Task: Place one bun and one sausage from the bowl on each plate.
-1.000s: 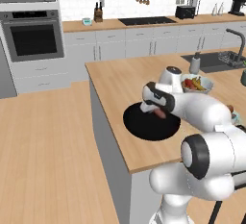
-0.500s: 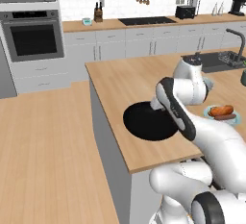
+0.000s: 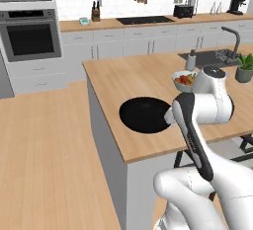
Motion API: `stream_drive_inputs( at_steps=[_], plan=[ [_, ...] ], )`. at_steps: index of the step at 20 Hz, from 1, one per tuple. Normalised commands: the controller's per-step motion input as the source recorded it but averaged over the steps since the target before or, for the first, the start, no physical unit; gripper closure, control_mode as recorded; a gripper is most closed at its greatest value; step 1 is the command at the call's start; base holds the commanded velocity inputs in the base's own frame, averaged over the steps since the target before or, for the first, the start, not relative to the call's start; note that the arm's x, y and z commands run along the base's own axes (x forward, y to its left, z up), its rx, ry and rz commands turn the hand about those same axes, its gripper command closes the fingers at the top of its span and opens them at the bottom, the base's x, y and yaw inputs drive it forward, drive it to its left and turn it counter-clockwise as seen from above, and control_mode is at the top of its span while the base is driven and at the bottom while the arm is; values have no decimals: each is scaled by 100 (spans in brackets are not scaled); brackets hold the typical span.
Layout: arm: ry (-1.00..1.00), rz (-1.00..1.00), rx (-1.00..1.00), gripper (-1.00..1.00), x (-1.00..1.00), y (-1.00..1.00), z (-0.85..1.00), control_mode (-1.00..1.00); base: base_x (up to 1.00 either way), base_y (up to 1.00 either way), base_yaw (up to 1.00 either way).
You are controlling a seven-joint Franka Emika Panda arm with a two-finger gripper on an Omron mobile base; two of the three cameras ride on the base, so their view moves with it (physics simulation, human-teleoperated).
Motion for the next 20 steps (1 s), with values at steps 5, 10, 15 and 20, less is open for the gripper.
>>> stream_drive_inputs(
  at_steps=[5,10,15,20],
  plan=[
    [0,0,0,100,0,0,0,100,-83,-90,-10],
    [0,0,0,100,0,0,0,100,1,-100,4],
    [0,0,0,100,0,0,0,100,11,-100,18],
    [0,0,0,100,0,0,0,100,8,-100,18]
  ],
)
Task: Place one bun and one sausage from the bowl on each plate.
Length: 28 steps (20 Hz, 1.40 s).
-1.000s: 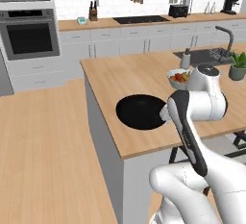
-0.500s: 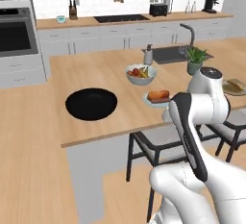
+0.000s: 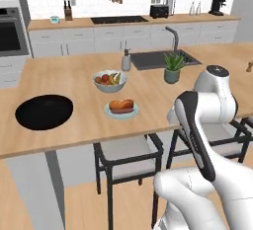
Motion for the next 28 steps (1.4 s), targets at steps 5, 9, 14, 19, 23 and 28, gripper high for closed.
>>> stream_drive_inputs(
  at_steps=[5,9,14,19,23,28],
  plan=[
    [0,0,0,100,0,0,0,100,17,-100,14],
    [0,0,0,100,0,0,0,100,38,-100,8],
    [0,0,0,100,0,0,0,100,59,-92,1],
    [0,0,0,100,19,10,0,-100,76,0,0],
    [5,0,-6,100,91,73,-1,-100,0,0,0],
    [16,0,-5,100,100,51,-36,-100,0,0,0]
  ],
)
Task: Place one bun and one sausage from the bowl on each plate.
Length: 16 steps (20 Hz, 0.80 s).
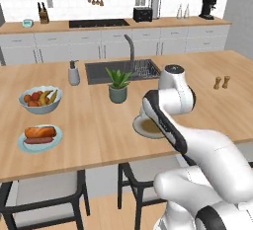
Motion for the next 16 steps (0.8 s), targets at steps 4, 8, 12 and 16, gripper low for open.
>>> stream_drive_inputs(
  at_steps=[4,8,12,16],
  plan=[
    [15,0,-3,100,100,14,-69,-100,0,0,0],
    [9,-2,0,100,100,-13,-73,-100,0,0,0],
    [3,-2,0,100,71,-31,-69,-100,0,0,0],
    [-9,0,0,100,25,-12,-59,-100,0,0,0]
  ],
)
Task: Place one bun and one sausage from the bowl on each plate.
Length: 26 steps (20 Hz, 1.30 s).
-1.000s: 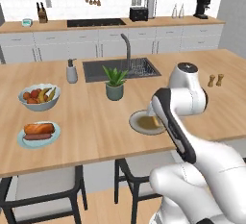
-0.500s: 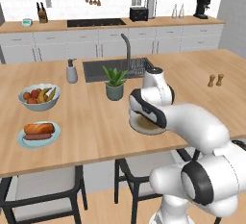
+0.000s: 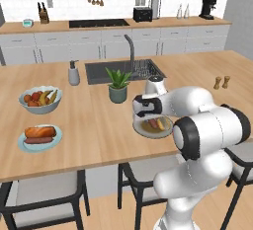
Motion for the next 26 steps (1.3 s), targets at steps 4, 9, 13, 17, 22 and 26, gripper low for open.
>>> stream_drive_inputs(
  at_steps=[4,9,13,17,22,26],
  plan=[
    [-21,0,0,100,0,0,-50,-100,0,0,0],
    [-22,0,0,-100,10,-1,-27,-100,0,0,0],
    [-15,0,0,-100,14,-2,-1,-100,0,0,0],
    [-10,-2,2,-100,0,0,79,-100,0,0,0],
    [5,-3,8,-100,-43,-11,100,-100,0,0,0],
    [24,0,8,-100,-92,-22,100,-100,0,0,0]
  ],
)
